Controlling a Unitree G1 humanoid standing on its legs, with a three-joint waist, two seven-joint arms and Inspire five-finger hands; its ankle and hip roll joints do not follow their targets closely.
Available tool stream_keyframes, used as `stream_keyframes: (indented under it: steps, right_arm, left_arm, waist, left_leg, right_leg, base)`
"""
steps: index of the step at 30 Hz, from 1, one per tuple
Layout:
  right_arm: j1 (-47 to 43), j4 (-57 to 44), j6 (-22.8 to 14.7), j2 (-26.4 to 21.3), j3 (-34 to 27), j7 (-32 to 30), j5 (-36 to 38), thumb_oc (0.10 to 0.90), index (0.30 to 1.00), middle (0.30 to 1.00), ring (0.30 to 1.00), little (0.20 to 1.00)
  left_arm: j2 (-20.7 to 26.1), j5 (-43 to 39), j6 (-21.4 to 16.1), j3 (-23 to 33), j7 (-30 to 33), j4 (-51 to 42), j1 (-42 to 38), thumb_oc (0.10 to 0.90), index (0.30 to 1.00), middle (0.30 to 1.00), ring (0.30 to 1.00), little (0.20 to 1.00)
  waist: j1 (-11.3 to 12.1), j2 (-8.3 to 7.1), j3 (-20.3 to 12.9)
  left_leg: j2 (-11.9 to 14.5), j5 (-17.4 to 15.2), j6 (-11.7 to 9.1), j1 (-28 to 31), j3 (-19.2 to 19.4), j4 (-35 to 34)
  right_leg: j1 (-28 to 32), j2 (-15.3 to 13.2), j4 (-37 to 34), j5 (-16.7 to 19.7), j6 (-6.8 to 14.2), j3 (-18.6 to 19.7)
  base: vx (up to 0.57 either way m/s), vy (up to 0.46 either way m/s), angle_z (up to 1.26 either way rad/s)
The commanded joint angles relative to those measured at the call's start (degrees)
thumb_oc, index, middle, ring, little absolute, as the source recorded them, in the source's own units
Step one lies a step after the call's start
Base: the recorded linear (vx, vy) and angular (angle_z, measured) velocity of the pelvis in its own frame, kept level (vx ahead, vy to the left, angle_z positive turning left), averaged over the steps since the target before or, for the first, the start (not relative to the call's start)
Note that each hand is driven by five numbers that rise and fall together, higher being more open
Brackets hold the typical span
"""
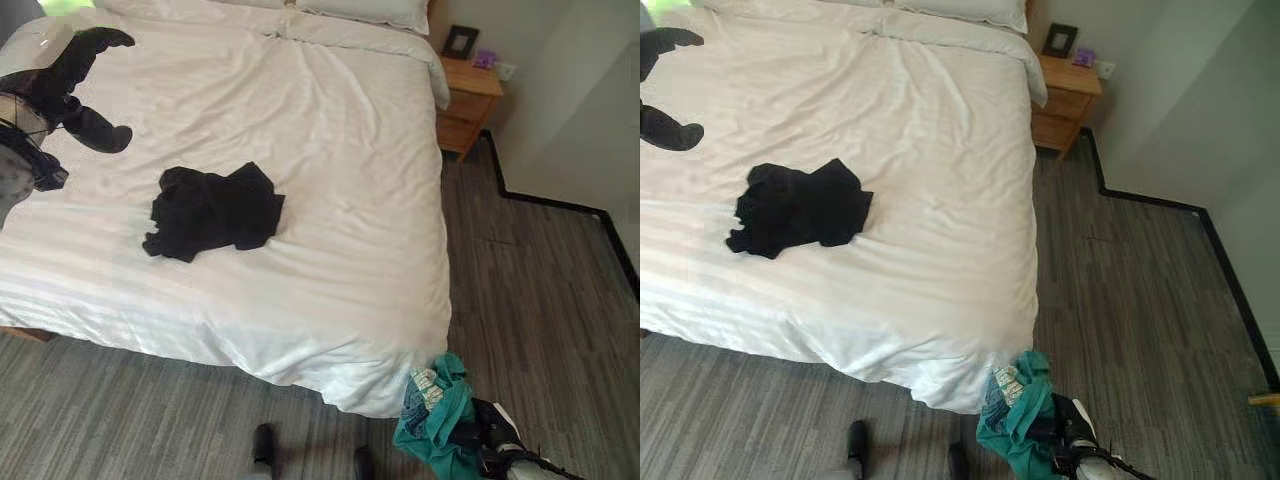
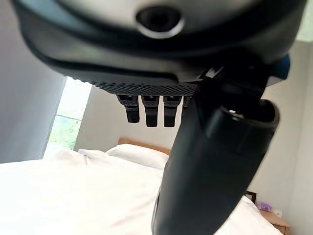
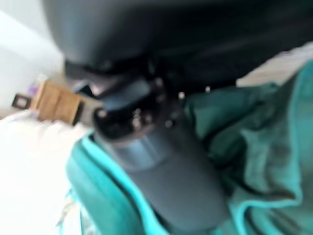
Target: Pick up bed clothes into laundry basket.
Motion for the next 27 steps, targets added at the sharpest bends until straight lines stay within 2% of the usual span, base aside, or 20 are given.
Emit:
stream_keyframes:
  steps: [1, 2, 4, 12, 18, 27]
  right_arm:
    - [-0.7, -3.0, -4.6, -9.5, -3.3, -0.8, 2.3, 0.400, 0.300, 0.300, 0.300, 0.300]
    - [-0.2, -2.5, -4.2, -9.4, -3.0, -0.6, 2.1, 0.400, 0.300, 0.300, 0.300, 0.300]
    - [0.6, -2.3, -3.9, -8.5, -2.9, -0.5, 2.5, 0.400, 0.300, 0.300, 0.300, 0.300]
    - [2.6, -2.8, -3.2, -7.0, -2.1, 0.1, 3.6, 0.400, 0.300, 0.300, 0.300, 0.300]
    - [2.3, -3.0, -2.6, -6.9, -1.0, 0.5, 3.2, 0.400, 0.300, 0.300, 0.300, 0.300]
    - [0.8, -5.0, -2.8, -7.6, 1.8, 1.5, 1.9, 0.400, 0.300, 0.300, 0.300, 0.300]
  left_arm:
    - [-2.5, 3.9, 0.3, 3.2, 2.5, 7.9, -14.1, 0.800, 0.900, 0.900, 0.900, 0.900]
    - [-4.5, 7.8, 1.7, 0.5, 2.0, 12.8, -16.5, 0.800, 0.900, 0.900, 0.900, 0.900]
    - [-5.7, 9.8, 2.7, -0.2, 1.6, 16.2, -17.3, 0.800, 0.900, 0.900, 0.900, 0.900]
    - [-7.1, 11.2, 5.1, 2.7, 1.7, 22.6, -15.5, 0.800, 0.900, 0.900, 0.900, 0.900]
    - [-8.0, 12.5, 6.3, 4.4, 0.2, 24.3, -12.8, 0.800, 0.900, 0.900, 0.900, 0.900]
    - [-11.2, 15.0, 6.3, 5.2, -1.6, 21.8, -8.8, 0.800, 0.900, 0.900, 0.900, 0.900]
  waist:
    - [-0.8, 4.31, -1.2]
    - [-1.7, 4.43, -1.1]
    - [-2.4, 4.45, -1.0]
    - [-4.5, 3.58, 0.3]
    - [-4.4, 3.08, 0.8]
    - [-3.4, 2.47, 1.4]
  left_leg:
    - [1.1, -5.6, 0.7, 3.8, -2.0, -0.1]
    - [1.2, -5.5, 0.7, 3.5, -1.6, -0.3]
    - [1.3, -5.6, 0.7, 3.3, -1.0, -0.3]
    - [1.3, -5.7, 0.9, 1.7, 0.8, -0.1]
    - [1.3, -5.6, 0.9, 1.1, 1.0, 0.0]
    - [1.1, -5.5, 1.0, 0.4, -0.3, -0.2]
  right_leg:
    - [1.8, 0.4, 0.4, -1.9, 4.2, 0.2]
    - [1.2, 0.3, 0.2, -1.5, 4.5, 0.5]
    - [0.7, 0.2, 0.1, -1.2, 4.7, 0.8]
    - [-2.3, 0.2, 0.1, 0.0, 5.0, 2.5]
    - [-3.1, 0.2, 0.1, 0.2, 5.0, 2.8]
    - [-3.2, 0.4, 0.1, -0.9, 4.7, 2.0]
  base:
    - [0.00, 0.046, -0.10]
    - [0.01, 0.044, -0.10]
    - [0.01, 0.058, -0.10]
    - [0.00, 0.042, -0.16]
    - [0.02, 0.006, -0.08]
    - [0.01, -0.005, 0.02]
